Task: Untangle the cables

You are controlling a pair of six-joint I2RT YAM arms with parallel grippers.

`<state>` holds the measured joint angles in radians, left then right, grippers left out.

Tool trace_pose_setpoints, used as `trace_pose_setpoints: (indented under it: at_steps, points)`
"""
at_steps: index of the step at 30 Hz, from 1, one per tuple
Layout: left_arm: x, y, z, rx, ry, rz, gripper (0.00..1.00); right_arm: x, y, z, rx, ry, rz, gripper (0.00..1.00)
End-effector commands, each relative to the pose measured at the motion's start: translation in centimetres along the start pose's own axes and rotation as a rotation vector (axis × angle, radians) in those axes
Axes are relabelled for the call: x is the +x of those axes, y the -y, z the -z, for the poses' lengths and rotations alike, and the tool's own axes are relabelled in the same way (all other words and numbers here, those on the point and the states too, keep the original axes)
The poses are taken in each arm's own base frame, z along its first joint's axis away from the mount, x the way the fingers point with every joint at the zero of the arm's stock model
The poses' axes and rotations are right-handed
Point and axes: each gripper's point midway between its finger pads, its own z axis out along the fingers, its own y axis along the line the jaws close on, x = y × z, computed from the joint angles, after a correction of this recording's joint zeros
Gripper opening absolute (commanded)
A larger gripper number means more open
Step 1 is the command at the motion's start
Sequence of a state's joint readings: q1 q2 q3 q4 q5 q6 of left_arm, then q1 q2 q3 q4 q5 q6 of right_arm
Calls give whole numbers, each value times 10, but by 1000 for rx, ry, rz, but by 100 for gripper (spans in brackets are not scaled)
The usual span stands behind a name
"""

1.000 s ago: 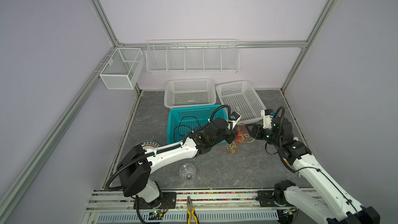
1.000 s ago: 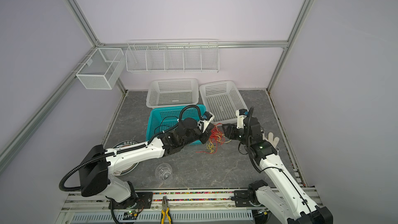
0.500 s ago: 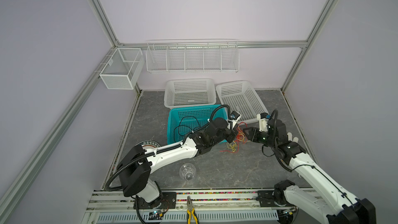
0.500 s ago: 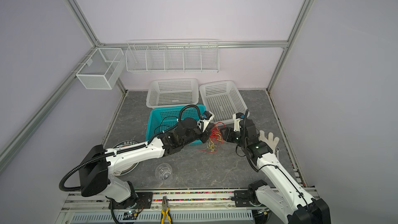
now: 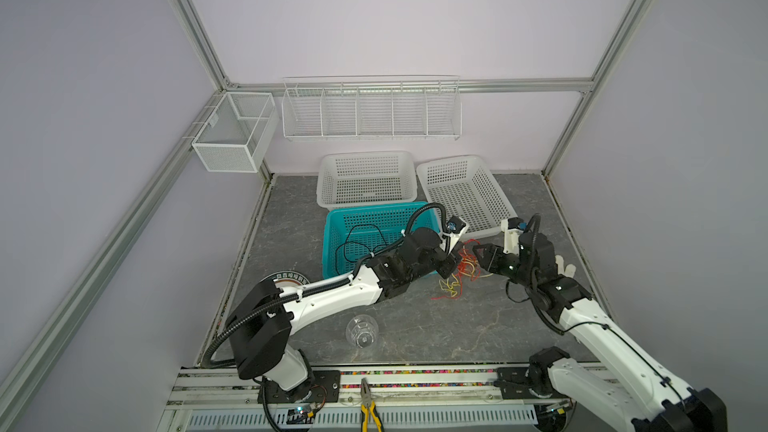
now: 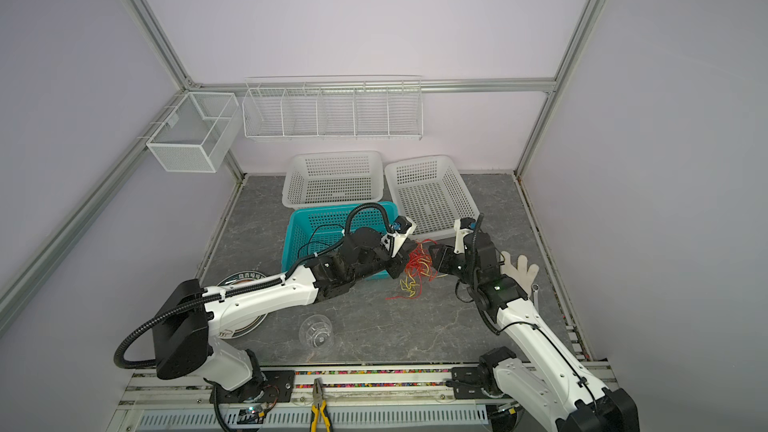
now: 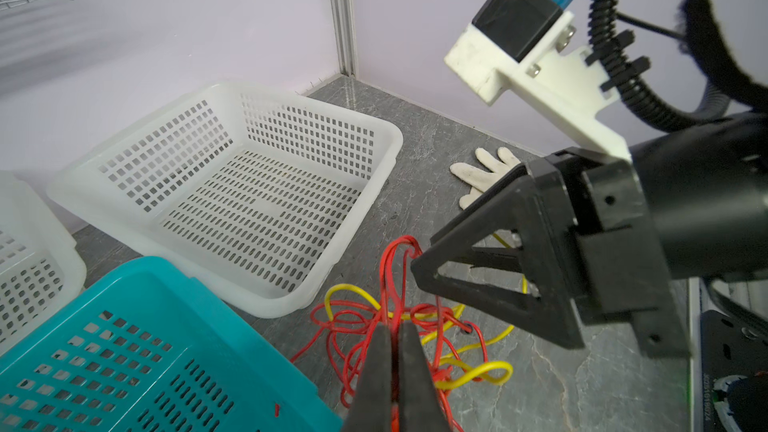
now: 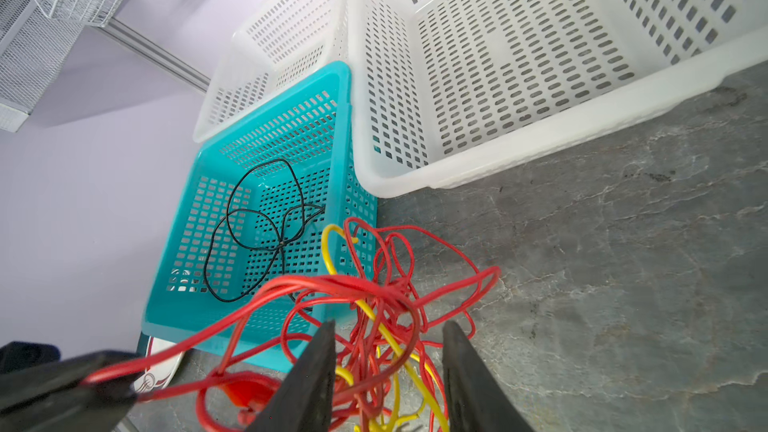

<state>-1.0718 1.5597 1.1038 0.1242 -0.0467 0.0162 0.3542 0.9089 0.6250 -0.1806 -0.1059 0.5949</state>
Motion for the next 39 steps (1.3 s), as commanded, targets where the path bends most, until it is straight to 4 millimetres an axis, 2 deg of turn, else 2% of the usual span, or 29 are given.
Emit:
trace_pose_setpoints:
  at_steps: [1,9,20,23,26,30,33,36,39]
  points:
    - [-21,6,1,24,75,-6,0,-1,9,-2,42,5,-15,43]
    - [-29,11,-2,54,99,1,0,15,13,-22,43,-75,-46,41]
    - [-32,10,0,53,117,7,0,19,18,-39,51,-98,-62,21]
    - [-31,10,0,51,117,5,0,24,26,-43,85,-117,-56,13]
    - [-30,7,2,35,118,-1,0,32,43,-45,170,-143,-24,7]
    - [-27,-3,6,-24,102,-24,0,37,80,-32,368,-147,21,6]
    - [-23,-18,10,-108,69,-48,0,35,103,-17,499,-132,48,6]
    - [-21,-39,16,-225,47,-42,0,30,114,-5,569,-116,85,6]
    - [-22,-51,25,-275,37,-42,0,20,125,10,659,-102,132,6]
